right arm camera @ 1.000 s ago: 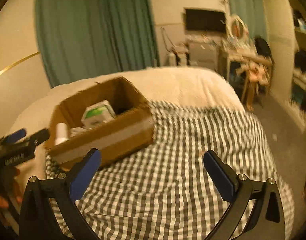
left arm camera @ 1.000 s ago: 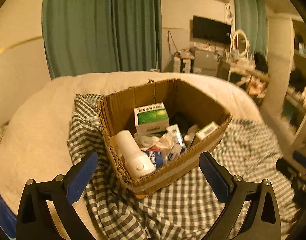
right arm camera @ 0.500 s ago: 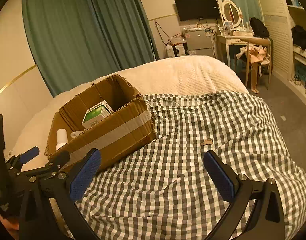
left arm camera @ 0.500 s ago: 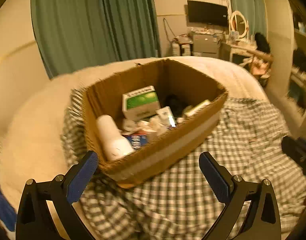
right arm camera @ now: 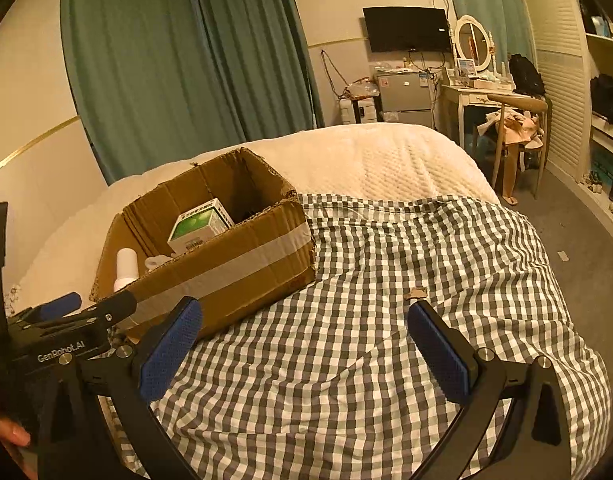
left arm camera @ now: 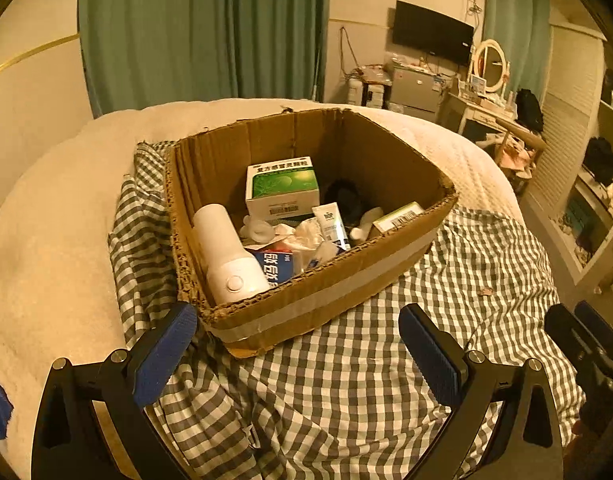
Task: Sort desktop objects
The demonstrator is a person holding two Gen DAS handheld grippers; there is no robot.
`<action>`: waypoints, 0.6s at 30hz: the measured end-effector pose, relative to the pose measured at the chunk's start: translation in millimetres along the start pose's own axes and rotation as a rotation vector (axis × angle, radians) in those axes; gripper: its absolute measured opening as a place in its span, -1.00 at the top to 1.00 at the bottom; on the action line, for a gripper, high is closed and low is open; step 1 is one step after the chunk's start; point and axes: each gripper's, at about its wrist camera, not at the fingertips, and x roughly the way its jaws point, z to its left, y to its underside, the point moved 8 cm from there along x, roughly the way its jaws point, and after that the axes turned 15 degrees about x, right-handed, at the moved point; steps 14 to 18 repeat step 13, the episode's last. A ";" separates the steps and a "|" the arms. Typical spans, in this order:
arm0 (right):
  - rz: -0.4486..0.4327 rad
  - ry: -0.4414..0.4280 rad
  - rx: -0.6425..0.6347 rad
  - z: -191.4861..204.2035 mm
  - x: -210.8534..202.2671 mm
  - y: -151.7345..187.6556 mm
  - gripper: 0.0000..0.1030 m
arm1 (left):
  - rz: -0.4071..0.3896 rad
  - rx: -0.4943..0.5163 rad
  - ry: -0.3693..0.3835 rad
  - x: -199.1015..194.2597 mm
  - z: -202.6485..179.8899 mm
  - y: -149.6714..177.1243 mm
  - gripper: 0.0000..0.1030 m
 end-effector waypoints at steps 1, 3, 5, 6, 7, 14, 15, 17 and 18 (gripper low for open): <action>-0.005 0.009 -0.003 -0.7 0.2 -0.2 -0.99 | 0.002 -0.004 0.014 0.2 -1.3 0.2 -1.00; -0.020 0.011 -0.004 -2.1 -1.1 -0.9 -0.99 | 0.016 -0.016 0.026 3.1 -1.4 1.0 -1.00; -0.018 0.009 -0.008 -3.2 -0.4 -0.7 -0.99 | 0.049 -0.010 -0.013 6.3 -0.7 5.5 -1.00; -0.016 0.009 -0.007 -4.1 0.6 -0.2 -0.99 | 0.058 0.009 -0.044 7.6 -1.0 7.0 -1.00; -0.008 0.015 -0.006 -5.6 3.0 0.9 -0.99 | 0.064 0.029 -0.067 8.3 -2.0 8.0 -1.00; 0.019 0.015 -0.004 -7.5 8.4 5.6 -0.99 | 0.004 0.016 0.026 -1.7 -12.2 8.0 -1.00; 0.019 0.015 -0.004 -7.5 8.4 5.6 -0.99 | 0.004 0.016 0.026 -1.7 -12.2 8.0 -1.00; 0.019 0.015 -0.004 -7.5 8.4 5.6 -0.99 | 0.004 0.016 0.026 -1.7 -12.2 8.0 -1.00; 0.019 0.015 -0.004 -7.5 8.4 5.6 -0.99 | 0.004 0.016 0.026 -1.7 -12.2 8.0 -1.00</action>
